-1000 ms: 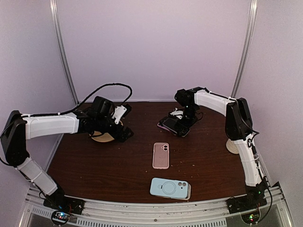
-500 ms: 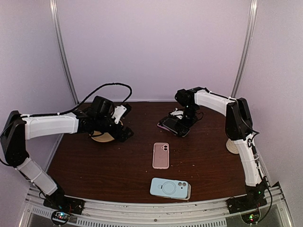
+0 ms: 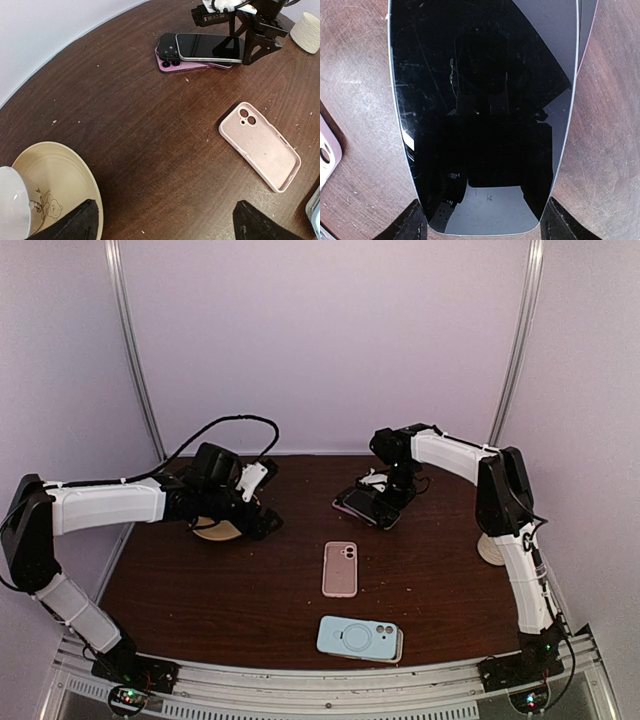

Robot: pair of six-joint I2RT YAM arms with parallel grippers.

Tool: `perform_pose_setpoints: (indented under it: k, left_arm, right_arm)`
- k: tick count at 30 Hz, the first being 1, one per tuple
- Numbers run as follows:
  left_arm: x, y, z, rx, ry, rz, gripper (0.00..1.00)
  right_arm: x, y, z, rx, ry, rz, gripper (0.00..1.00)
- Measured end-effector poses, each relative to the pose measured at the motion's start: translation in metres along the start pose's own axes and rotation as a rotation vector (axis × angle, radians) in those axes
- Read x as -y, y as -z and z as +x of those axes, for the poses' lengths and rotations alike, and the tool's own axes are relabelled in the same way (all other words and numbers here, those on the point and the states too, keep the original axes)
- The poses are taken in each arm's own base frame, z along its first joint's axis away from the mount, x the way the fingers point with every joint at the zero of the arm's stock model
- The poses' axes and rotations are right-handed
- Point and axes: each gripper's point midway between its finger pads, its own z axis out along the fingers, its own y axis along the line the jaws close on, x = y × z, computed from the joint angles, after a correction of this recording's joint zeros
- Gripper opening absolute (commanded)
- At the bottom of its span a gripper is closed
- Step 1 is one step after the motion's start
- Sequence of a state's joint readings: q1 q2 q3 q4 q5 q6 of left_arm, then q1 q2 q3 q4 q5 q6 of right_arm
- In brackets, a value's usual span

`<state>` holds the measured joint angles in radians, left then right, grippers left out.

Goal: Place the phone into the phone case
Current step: Pick up the phone.

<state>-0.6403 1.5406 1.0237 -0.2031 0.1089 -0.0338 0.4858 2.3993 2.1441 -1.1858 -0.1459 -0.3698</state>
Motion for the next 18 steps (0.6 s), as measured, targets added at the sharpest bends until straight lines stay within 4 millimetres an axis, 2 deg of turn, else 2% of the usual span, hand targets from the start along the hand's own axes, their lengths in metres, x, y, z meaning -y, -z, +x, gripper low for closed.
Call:
perform_pose_setpoints:
  k: [6,11,14,16,18]
  left_arm:
    - [0.000,0.001,-0.001,0.005,-0.004,0.000,0.98]
    - [0.001,0.002,-0.002,0.006,-0.007,0.003,0.97]
    - [0.001,0.002,-0.002,0.006,-0.007,0.005,0.98]
    - [0.001,0.002,-0.002,0.008,-0.007,0.006,0.98]
    - [0.001,0.002,-0.003,0.008,-0.006,0.008,0.97]
  right_arm:
    - [-0.004,0.007,0.002,0.011,0.023,-0.017,0.31]
    - [-0.009,0.027,0.005,0.043,0.027,-0.022,0.21]
    - [-0.011,0.037,0.006,0.067,0.024,-0.020,0.14]
    - [-0.012,0.041,0.005,0.083,0.016,-0.024,0.02]
    - [-0.014,0.041,0.003,0.102,-0.009,-0.030,0.01]
